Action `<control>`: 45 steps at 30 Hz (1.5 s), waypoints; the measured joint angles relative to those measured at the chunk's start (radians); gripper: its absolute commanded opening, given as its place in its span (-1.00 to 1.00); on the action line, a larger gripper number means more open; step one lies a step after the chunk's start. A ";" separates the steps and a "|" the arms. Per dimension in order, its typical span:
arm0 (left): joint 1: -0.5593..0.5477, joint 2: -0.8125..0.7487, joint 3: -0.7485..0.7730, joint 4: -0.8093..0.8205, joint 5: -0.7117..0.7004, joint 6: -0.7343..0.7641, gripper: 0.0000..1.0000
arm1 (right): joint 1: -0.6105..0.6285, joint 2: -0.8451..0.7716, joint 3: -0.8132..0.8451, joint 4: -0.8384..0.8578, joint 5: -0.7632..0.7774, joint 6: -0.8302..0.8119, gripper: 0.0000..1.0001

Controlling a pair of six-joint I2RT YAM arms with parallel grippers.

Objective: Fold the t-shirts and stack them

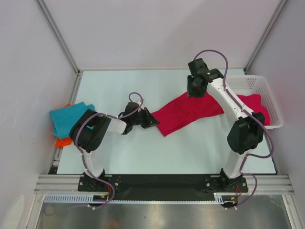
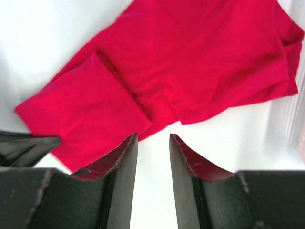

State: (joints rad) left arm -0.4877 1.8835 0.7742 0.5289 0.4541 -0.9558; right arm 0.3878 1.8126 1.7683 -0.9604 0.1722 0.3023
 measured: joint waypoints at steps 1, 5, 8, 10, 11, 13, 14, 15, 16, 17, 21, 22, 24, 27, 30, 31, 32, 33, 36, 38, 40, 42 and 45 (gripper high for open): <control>0.003 -0.035 -0.021 -0.016 -0.002 0.011 -0.87 | 0.000 -0.010 -0.020 0.007 -0.002 0.003 -0.24; 0.018 -0.207 -0.112 -0.083 -0.012 0.057 -0.85 | 0.003 -0.044 -0.099 0.024 -0.011 0.016 -0.24; 0.026 -0.371 -0.202 -0.147 -0.035 0.095 -0.84 | 0.011 -0.061 -0.148 0.043 -0.022 0.027 -0.24; 0.027 -0.470 -0.255 -0.195 -0.047 0.112 -0.82 | 0.022 -0.066 -0.172 0.054 -0.026 0.037 -0.24; 0.028 -0.525 -0.282 -0.219 -0.056 0.121 -0.80 | 0.029 -0.069 -0.183 0.060 -0.029 0.040 -0.24; 0.028 -0.629 -0.330 -0.280 -0.069 0.132 -0.79 | 0.043 -0.078 -0.202 0.069 -0.034 0.045 -0.24; 0.028 -0.669 -0.343 -0.310 -0.079 0.138 -0.78 | 0.046 -0.082 -0.208 0.071 -0.037 0.046 -0.24; 0.028 -0.701 -0.350 -0.339 -0.086 0.146 -0.77 | 0.051 -0.090 -0.214 0.075 -0.040 0.048 -0.24; 0.028 -0.741 -0.352 -0.381 -0.100 0.154 -0.77 | 0.058 -0.108 -0.222 0.079 -0.045 0.052 -0.24; 0.028 -0.747 -0.351 -0.391 -0.107 0.157 -0.77 | 0.058 -0.116 -0.222 0.080 -0.046 0.053 -0.24; 0.028 -0.676 -0.291 -0.439 -0.111 0.173 -0.80 | 0.057 -0.147 -0.224 0.084 -0.045 0.056 -0.23; 0.025 -0.637 -0.257 -0.446 -0.109 0.177 -0.80 | 0.057 -0.152 -0.224 0.084 -0.045 0.056 -0.24; 0.019 -0.557 -0.181 -0.459 -0.107 0.183 -0.81 | 0.053 -0.170 -0.225 0.084 -0.044 0.056 -0.24; 0.000 -0.410 -0.021 -0.467 -0.099 0.195 -0.81 | 0.047 -0.204 -0.230 0.080 -0.039 0.060 -0.23; -0.027 -0.288 0.131 -0.469 -0.082 0.197 -0.81 | 0.035 -0.247 -0.239 0.076 -0.037 0.062 -0.22; -0.039 -0.246 0.187 -0.470 -0.077 0.197 -0.82 | 0.030 -0.261 -0.243 0.076 -0.037 0.062 -0.22; -0.050 -0.204 0.245 -0.473 -0.072 0.196 -0.82 | 0.022 -0.280 -0.249 0.074 -0.037 0.063 -0.22; -0.060 -0.169 0.289 -0.472 -0.066 0.196 -0.82 | 0.016 -0.292 -0.251 0.070 -0.037 0.063 -0.23; -0.097 -0.052 0.445 -0.471 -0.050 0.190 -0.82 | -0.006 -0.335 -0.256 0.060 -0.032 0.062 -0.22; -0.122 0.012 0.525 -0.470 -0.042 0.182 -0.82 | -0.023 -0.360 -0.256 0.050 -0.028 0.062 -0.22; -0.148 0.073 0.596 -0.473 -0.031 0.170 -0.82 | -0.040 -0.380 -0.256 0.042 -0.026 0.061 -0.22; -0.171 0.129 0.661 -0.485 -0.024 0.163 -0.82 | -0.052 -0.399 -0.257 0.037 -0.023 0.060 -0.21; -0.198 0.220 0.770 -0.505 -0.013 0.151 -0.82 | -0.066 -0.423 -0.260 0.032 -0.020 0.058 -0.21</control>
State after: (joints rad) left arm -0.6857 2.1036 1.5444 0.0242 0.4408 -0.8043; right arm 0.3222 1.3895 1.5082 -0.9279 0.1520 0.3603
